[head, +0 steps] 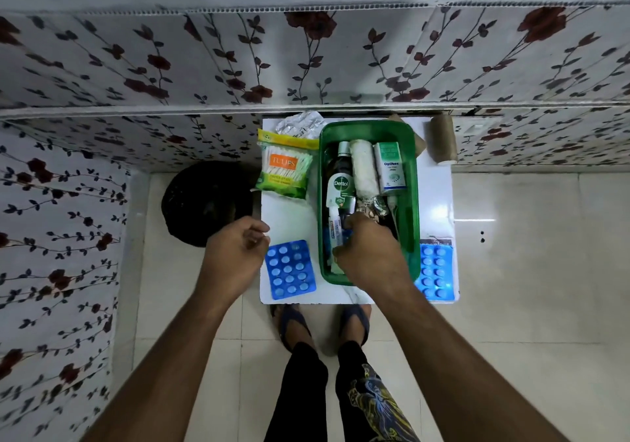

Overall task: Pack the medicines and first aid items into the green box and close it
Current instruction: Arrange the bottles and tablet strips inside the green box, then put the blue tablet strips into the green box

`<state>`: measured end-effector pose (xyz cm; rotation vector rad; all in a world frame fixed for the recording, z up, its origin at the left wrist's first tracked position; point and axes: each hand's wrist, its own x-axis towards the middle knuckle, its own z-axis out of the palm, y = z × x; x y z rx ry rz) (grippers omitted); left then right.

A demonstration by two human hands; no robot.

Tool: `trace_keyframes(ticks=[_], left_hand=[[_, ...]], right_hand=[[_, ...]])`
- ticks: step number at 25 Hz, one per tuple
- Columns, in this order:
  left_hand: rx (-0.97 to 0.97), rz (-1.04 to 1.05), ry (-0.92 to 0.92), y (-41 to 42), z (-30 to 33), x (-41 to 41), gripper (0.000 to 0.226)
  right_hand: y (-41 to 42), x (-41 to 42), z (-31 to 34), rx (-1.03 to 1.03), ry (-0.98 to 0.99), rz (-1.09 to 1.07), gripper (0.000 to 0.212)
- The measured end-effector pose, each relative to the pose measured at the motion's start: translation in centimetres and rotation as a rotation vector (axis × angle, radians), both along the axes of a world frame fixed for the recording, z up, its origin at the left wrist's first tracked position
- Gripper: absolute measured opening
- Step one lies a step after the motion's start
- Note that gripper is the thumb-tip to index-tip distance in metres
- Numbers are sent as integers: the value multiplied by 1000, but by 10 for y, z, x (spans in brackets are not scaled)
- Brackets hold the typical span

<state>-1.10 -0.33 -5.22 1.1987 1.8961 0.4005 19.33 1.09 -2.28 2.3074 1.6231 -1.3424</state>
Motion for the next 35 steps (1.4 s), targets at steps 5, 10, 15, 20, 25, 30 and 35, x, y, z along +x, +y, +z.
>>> trace_keyframes(ticks=[5, 10, 15, 20, 25, 30, 35], left_hand=[[-30, -30, 39, -10, -15, 0, 19], [-61, -157, 159, -17, -19, 6, 39], [-94, -198, 221, -21, -21, 10, 41], [-120, -180, 190, -14, -15, 13, 35], [-147, -146, 55, 5, 34, -1, 27], [67, -77, -154, 47, 91, 40, 24], [49, -382, 4, 62, 61, 113, 18]], right_hand=[[-2, -2, -11, 39, -65, 68, 28], [-3, 42, 21, 250, -32, -254, 14], [-40, 120, -3, 169, -237, -486, 28], [-60, 131, -41, 35, -252, -441, 47], [-62, 132, -43, 8, -189, -524, 29], [-59, 133, -42, 25, -97, -549, 30], [-59, 134, -46, 9, -42, -573, 29]])
